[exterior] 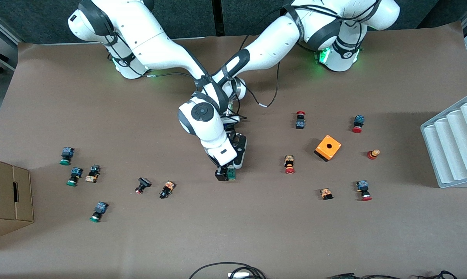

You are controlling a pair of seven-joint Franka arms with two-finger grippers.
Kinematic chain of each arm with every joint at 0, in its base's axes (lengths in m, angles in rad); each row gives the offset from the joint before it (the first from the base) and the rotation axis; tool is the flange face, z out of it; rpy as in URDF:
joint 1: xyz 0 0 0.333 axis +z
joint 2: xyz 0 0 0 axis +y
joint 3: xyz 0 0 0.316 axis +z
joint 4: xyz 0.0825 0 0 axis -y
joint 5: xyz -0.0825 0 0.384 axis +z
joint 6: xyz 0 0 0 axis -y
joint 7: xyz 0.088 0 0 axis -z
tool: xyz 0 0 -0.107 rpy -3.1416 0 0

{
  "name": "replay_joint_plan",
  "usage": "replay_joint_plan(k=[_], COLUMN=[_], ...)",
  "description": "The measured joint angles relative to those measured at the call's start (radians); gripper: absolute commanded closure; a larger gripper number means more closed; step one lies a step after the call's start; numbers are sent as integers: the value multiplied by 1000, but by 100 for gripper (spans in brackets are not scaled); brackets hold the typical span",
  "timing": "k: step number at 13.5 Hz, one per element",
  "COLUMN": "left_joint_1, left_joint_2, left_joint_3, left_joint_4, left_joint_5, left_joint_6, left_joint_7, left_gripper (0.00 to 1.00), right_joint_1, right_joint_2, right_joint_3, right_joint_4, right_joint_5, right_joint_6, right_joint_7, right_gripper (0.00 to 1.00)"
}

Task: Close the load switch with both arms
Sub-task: 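Press the white toggle fully to the switch end with the right gripper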

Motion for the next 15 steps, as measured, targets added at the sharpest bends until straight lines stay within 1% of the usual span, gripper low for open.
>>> replay_joint_plan(k=[15], left_joint_1=[0], left_joint_2=[0], left_joint_3=[0], left_joint_4=[0], left_joint_5=[0], left_joint_6=[0], left_joint_7=[0], left_gripper=[57], right_joint_1=[-15], right_joint_2=[68], right_joint_3=[-2], right_joint_4=[96], right_joint_5=[0], right_joint_6=[0], right_joint_7=[0], right_gripper=[26])
